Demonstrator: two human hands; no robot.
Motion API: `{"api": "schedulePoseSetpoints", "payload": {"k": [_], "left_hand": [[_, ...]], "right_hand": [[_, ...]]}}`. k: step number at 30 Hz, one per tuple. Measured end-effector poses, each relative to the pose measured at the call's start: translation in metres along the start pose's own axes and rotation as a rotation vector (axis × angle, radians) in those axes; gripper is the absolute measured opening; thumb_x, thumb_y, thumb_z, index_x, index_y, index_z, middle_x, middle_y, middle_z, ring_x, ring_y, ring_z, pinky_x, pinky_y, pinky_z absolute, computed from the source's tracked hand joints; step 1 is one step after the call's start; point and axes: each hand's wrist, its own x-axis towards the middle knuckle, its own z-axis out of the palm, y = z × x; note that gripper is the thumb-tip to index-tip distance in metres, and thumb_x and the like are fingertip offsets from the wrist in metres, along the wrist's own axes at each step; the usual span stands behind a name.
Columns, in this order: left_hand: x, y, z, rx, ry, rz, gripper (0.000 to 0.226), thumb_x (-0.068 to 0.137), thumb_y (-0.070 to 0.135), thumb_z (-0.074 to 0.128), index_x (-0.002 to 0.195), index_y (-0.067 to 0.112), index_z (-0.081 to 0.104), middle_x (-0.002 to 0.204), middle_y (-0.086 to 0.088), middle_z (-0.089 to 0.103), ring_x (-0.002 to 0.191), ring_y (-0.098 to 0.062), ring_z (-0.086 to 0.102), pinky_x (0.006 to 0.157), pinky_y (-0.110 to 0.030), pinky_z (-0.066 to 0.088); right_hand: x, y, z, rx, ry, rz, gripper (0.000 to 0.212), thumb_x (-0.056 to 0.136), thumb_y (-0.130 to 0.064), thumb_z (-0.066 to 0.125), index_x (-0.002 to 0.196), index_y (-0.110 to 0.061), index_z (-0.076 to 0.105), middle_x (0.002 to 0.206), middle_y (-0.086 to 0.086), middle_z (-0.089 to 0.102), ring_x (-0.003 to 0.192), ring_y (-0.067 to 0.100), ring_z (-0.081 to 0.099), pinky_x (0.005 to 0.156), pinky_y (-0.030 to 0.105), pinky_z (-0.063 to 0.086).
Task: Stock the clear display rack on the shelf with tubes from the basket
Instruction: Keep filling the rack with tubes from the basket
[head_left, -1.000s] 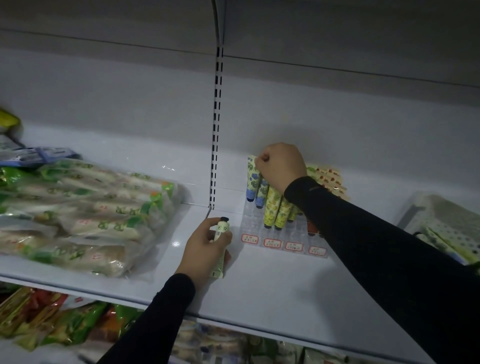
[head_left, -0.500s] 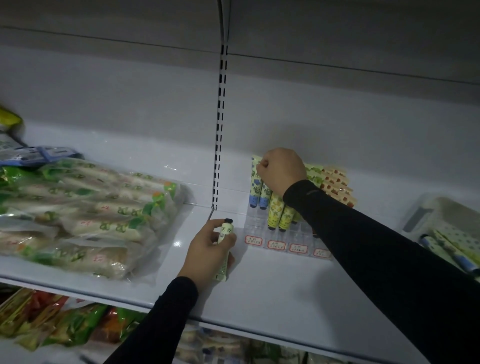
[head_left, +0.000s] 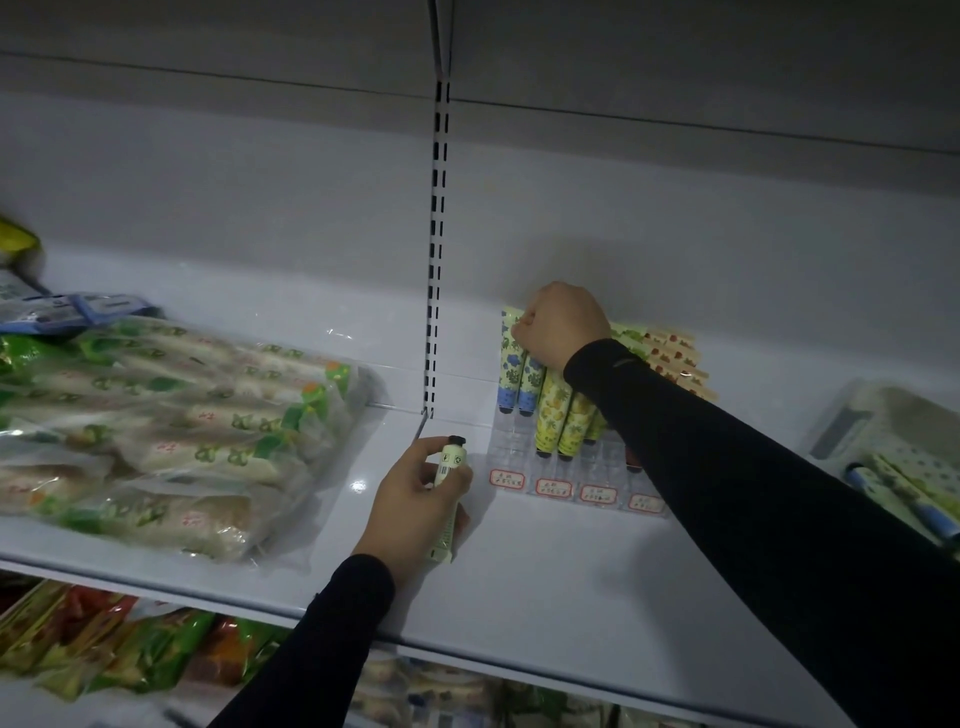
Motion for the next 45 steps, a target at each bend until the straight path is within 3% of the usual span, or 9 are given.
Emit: {"api": "schedulePoseSetpoints", "payload": {"k": [10,16,22,28,30,35,38,40,45], "left_hand": [[-0.001,0.001,0.001,-0.008,0.002,-0.004,0.023,0.093,0.009,0.06,0.103,0.029,0.065,0.087,-0.018,0.062,0.05,-0.021,0.058,0.041,-0.032,0.048],[-0.002,0.002,0.0,0.005,-0.001,-0.005,0.023,0.093,0.009,0.06,0.103,0.029,0.065,0.086,-0.016,0.062,0.052,-0.022,0.059,0.043,-0.033,0.049],[-0.001,0.001,0.0,0.016,0.001,-0.003,0.023,0.093,0.009,0.061,0.103,0.03,0.065,0.087,-0.017,0.062,0.052,-0.023,0.06,0.042,-0.033,0.049],[-0.002,0.002,0.001,-0.01,0.009,-0.012,0.027,0.092,0.004,0.058,0.103,0.027,0.065,0.088,-0.018,0.06,0.05,-0.023,0.058,0.041,-0.032,0.047],[-0.001,0.003,0.001,-0.016,0.01,-0.019,0.032,0.09,-0.001,0.055,0.103,0.026,0.066,0.087,-0.018,0.06,0.051,-0.024,0.058,0.043,-0.033,0.048],[0.001,0.004,-0.002,-0.002,0.041,-0.044,0.03,0.09,0.003,0.061,0.11,0.024,0.066,0.092,-0.017,0.067,0.061,-0.023,0.064,0.053,-0.034,0.052],[-0.003,0.008,-0.001,0.003,0.042,-0.054,0.027,0.086,0.008,0.07,0.109,0.024,0.066,0.091,-0.014,0.071,0.065,-0.016,0.064,0.059,-0.031,0.052],[-0.005,0.014,0.004,-0.029,0.043,-0.061,0.025,0.084,0.006,0.073,0.105,0.016,0.063,0.085,-0.011,0.069,0.063,-0.014,0.065,0.06,-0.028,0.051],[-0.016,0.036,0.024,-0.211,0.016,-0.1,0.029,0.084,0.0,0.071,0.102,0.007,0.049,0.094,-0.017,0.068,0.07,-0.02,0.07,0.068,-0.032,0.057]], "right_hand": [[0.003,-0.004,-0.002,-0.035,-0.021,0.012,0.027,0.083,-0.008,0.054,0.062,-0.016,0.04,0.074,0.007,0.058,0.075,0.027,0.06,0.062,0.027,0.04],[-0.001,-0.007,-0.005,-0.084,-0.035,-0.018,0.028,0.082,-0.008,0.054,0.057,-0.015,0.043,0.064,0.004,0.053,0.068,0.026,0.057,0.062,0.028,0.045],[-0.006,-0.009,-0.013,0.011,-0.016,-0.027,0.015,0.08,-0.014,0.061,0.074,-0.003,0.067,0.065,0.007,0.064,0.064,0.024,0.064,0.062,0.03,0.054],[-0.021,-0.007,-0.031,0.072,0.077,-0.081,0.034,0.088,-0.022,0.057,0.056,-0.01,0.05,0.057,0.004,0.051,0.058,0.02,0.051,0.058,0.029,0.041],[-0.03,-0.005,-0.036,0.106,0.099,-0.112,0.034,0.089,-0.025,0.057,0.061,-0.006,0.056,0.059,0.008,0.054,0.06,0.022,0.052,0.062,0.032,0.047],[-0.073,0.0,-0.051,0.206,0.054,-0.172,0.032,0.094,-0.034,0.059,0.068,-0.016,0.064,0.058,-0.011,0.049,0.056,0.004,0.046,0.06,0.02,0.036],[-0.103,0.008,-0.054,0.216,-0.023,-0.191,0.034,0.094,-0.036,0.06,0.077,-0.008,0.071,0.066,-0.005,0.06,0.062,0.006,0.053,0.058,0.014,0.038],[-0.119,0.017,-0.049,0.24,-0.107,-0.198,0.033,0.093,-0.036,0.061,0.084,-0.007,0.073,0.079,0.004,0.068,0.073,0.015,0.061,0.07,0.024,0.05],[-0.156,0.034,-0.038,0.361,-0.321,-0.112,0.036,0.091,-0.042,0.062,0.115,-0.016,0.068,0.109,-0.003,0.069,0.096,0.008,0.063,0.086,0.027,0.053]]}}
